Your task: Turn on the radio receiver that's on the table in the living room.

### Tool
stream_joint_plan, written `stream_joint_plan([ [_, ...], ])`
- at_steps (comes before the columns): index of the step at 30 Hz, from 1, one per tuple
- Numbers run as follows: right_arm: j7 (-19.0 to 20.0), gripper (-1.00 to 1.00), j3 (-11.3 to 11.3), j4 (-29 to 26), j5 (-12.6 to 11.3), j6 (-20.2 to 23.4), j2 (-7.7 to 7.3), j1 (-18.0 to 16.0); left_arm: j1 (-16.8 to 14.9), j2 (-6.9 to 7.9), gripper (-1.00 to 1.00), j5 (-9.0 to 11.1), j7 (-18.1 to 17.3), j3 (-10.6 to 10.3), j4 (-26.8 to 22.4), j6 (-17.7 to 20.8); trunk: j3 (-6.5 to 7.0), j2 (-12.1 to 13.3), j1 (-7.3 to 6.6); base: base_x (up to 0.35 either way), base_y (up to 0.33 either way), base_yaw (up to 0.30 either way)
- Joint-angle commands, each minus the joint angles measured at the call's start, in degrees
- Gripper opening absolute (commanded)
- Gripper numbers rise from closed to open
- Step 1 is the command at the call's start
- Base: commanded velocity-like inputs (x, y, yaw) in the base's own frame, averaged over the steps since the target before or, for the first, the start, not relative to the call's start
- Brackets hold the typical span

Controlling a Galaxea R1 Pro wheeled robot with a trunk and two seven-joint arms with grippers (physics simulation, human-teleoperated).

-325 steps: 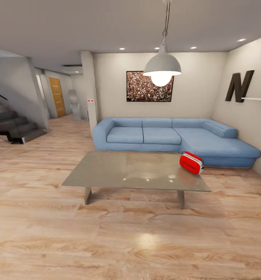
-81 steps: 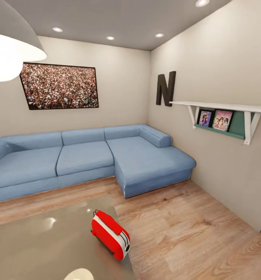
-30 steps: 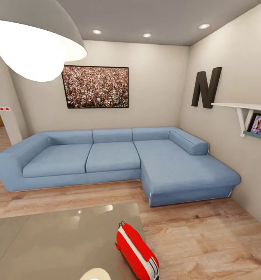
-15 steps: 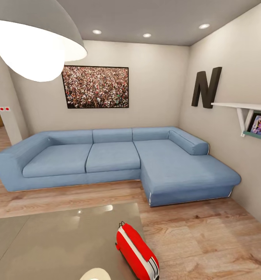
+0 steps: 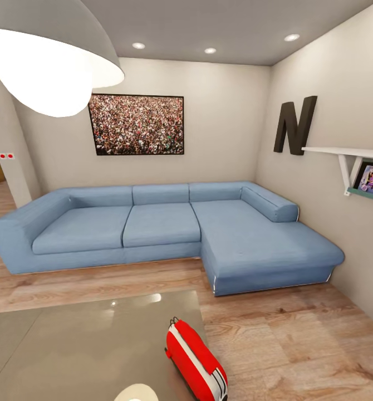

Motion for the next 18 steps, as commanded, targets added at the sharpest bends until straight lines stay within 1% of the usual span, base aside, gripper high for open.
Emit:
stream_joint_plan([
  [1,0.1,1.0,0.0,0.0,0.0,0.0,-0.04,0.0,-0.02,-0.01,1.0,0.0,-0.04,0.01,0.0,0.0,0.0,0.0,0.0,0.0,0.0,0.0],
  [6,0.17,1.0,0.0,0.0,0.0,-0.09,-0.05,0.0,-0.01,-0.1,1.0,0.04,-0.09,0.02,-0.11,-0.07,0.0,0.0,0.0,0.0,0.0,0.0],
  [8,0.11,1.0,-0.03,0.0,-0.04,-0.11,-0.14,0.0,-0.01,-0.32,1.0,0.03,-0.1,0.02,-0.14,-0.08,0.0,0.0,0.0,0.0,0.0,0.0],
  [13,0.05,1.0,-0.22,0.0,-0.25,-0.13,-0.36,0.0,0.0,-1.4,1.0,-0.01,-0.17,-0.03,-0.16,-0.09,0.0,0.0,0.0,0.0,0.0,0.0],
  [18,0.05,1.0,-0.47,0.0,-0.54,-0.1,-0.38,0.0,0.0,-1.5,1.0,-0.01,-0.17,-0.06,-0.15,-0.11,0.0,0.0,0.0,0.0,0.0,0.0],
])
